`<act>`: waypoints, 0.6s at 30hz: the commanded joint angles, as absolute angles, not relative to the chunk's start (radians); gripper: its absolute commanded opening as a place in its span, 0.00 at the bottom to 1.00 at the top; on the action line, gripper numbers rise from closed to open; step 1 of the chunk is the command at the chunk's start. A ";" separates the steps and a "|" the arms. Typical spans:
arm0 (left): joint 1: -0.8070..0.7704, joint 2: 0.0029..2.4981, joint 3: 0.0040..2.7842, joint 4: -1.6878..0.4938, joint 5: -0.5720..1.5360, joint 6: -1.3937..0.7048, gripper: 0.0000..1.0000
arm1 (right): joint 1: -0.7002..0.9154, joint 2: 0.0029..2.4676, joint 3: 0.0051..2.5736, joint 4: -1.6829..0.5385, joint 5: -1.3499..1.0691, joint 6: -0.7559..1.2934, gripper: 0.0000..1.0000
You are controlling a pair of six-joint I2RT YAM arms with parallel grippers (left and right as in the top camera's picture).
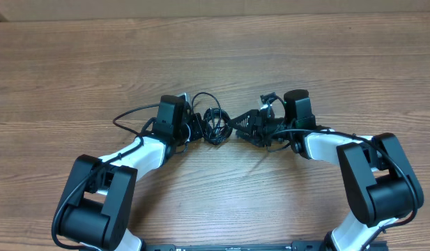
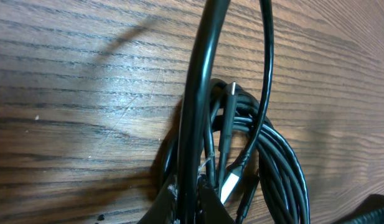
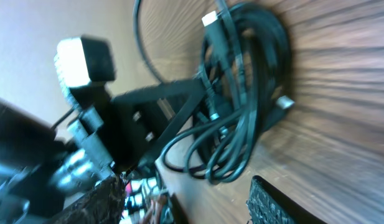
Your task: Untangle cables
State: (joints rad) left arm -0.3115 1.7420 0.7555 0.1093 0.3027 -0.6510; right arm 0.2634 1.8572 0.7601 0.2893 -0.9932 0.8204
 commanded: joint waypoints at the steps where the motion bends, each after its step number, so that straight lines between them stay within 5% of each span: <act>1: -0.300 1.752 0.771 0.110 0.278 -0.662 0.04 | 0.267 1.863 0.760 0.298 -1.067 0.783 0.60; 8: -0.300 1.752 0.771 0.110 0.281 -0.662 0.04 | 0.300 1.863 0.760 0.310 -1.001 0.820 0.49; 18: -0.300 1.752 0.771 0.113 0.281 -0.662 0.05 | 0.353 1.863 0.760 0.319 -0.887 0.912 0.47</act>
